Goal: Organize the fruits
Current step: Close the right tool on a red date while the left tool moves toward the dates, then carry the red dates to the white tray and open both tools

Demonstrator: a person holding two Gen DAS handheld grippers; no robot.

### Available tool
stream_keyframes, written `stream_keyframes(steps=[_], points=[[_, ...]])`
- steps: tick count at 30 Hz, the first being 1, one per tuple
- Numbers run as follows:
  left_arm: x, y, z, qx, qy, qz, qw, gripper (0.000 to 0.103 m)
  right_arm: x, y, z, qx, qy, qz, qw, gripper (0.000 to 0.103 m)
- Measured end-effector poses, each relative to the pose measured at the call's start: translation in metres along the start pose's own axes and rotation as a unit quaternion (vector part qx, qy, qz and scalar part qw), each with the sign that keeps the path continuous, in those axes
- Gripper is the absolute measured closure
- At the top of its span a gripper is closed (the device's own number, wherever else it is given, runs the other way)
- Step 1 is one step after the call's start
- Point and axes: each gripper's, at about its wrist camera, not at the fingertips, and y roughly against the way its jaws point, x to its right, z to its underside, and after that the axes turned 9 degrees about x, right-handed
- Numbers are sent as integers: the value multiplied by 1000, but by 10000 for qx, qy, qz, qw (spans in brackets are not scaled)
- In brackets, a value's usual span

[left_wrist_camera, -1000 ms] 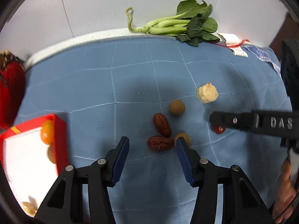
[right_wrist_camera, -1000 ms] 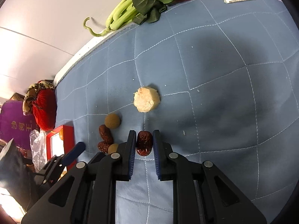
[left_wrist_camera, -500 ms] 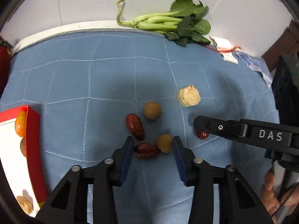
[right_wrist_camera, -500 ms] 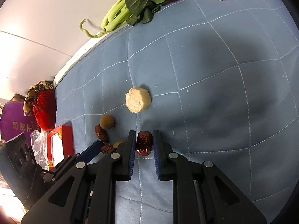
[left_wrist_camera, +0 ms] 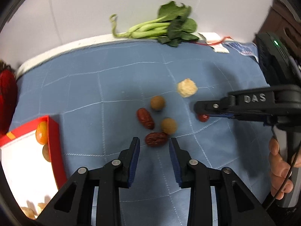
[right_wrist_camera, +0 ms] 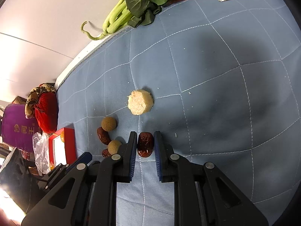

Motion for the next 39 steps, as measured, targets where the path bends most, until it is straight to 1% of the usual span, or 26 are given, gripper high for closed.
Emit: stream_keyframes(steps=[2,5,9,11,14,17,18,19,23,27,32,35,39], points=[[8,-2,-1,-3,-170,18,9999,69,1,-1,0,-17,-10,18,10000,87],[15,-10,-2,-49,-270,44,9996,68,3,-2,0,-40,-38,12,10000,87],[16,-22,-2,-141,-271,-33,9995,67,2,-1,0,-41,-2,10,10000,87],[15,-24,-3,-109,-268,-108,9995,67,2,-1,0,-50,-16,8,10000,87],[13,-26,-3,-82,-204,-75,9997,67,2,-1,0,-49,-6,-1,10000,87],[15,-28,1,-158,-313,-148,9993,71,2,-1,0,-49,-13,-6,10000,87],[13,-31,3,-303,-254,-77,9992,84,2,-1,0,-45,-14,-7,10000,87],[11,-35,6,-419,-145,-70,9990,88,1,-1,0,-42,-11,-14,10000,87],[8,-29,4,-284,-65,-58,9996,88,-2,0,1,-56,-26,-107,9999,87],[8,-25,4,-231,-60,-61,9997,88,-5,1,3,-41,-9,-114,9999,87],[3,-11,4,-118,-33,-22,9999,88,-9,0,5,-54,3,-175,9998,87],[-3,2,4,-6,30,-60,10000,88,-15,1,6,-48,41,-335,9994,87],[-19,29,8,167,248,-192,9994,88,-37,1,13,-51,250,-607,9978,87]])
